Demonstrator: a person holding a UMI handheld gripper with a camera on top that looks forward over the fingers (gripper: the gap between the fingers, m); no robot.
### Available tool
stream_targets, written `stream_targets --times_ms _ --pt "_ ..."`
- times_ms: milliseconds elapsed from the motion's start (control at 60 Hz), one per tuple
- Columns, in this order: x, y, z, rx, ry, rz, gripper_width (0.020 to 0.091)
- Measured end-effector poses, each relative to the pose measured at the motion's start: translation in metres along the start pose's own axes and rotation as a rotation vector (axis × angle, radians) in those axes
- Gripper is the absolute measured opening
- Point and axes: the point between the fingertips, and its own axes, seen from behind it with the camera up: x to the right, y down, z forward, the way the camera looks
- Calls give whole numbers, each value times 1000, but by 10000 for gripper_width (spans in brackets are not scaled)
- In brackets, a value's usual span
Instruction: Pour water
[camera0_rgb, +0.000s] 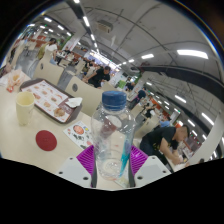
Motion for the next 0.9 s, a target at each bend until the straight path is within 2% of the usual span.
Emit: stream_targets --times_ms 183,383,650,783,900 --pt "-36 -97 6 52 146 -476 424" --pt "-103 -152 18 73 221 -1002 425" --pt "-155 -161 31 82 280 -1487 423" --pt "-153 -157 31 51 247 -1461 423" --pt "-149 -157 23 51 179 -1255 422"
